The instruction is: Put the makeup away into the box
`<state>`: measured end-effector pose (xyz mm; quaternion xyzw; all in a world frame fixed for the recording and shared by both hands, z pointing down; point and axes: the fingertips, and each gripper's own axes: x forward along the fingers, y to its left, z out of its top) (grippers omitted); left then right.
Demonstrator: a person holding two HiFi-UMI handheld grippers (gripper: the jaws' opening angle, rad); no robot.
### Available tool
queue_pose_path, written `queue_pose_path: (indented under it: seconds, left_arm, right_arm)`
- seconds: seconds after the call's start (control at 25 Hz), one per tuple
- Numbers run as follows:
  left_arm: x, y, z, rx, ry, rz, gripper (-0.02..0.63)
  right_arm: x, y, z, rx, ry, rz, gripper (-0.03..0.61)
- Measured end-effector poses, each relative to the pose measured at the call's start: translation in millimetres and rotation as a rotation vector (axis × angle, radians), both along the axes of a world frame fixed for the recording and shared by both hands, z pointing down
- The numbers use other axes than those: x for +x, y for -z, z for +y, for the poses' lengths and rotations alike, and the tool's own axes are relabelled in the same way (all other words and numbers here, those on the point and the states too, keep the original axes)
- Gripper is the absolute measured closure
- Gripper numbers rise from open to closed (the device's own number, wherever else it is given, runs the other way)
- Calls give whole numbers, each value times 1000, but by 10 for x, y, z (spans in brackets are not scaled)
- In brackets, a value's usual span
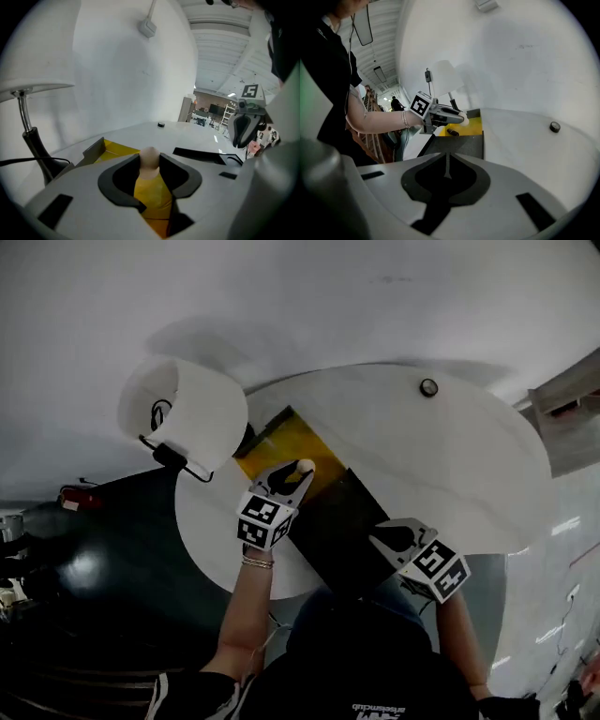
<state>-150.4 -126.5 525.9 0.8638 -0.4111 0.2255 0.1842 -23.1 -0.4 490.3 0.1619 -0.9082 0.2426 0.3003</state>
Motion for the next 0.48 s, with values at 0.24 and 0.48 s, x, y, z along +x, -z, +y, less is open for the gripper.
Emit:
queue_pose_path:
  seconds: [0.24,0.48]
  left_arm:
    - [117,-144,-93,-42,-25,-7,469]
    - [203,-301,-152,-97,-71,-33,469]
  right_arm:
    - [64,-36,-12,-31,-29,-15,538]
    - [52,-28,-58,-48,-43,-47,538]
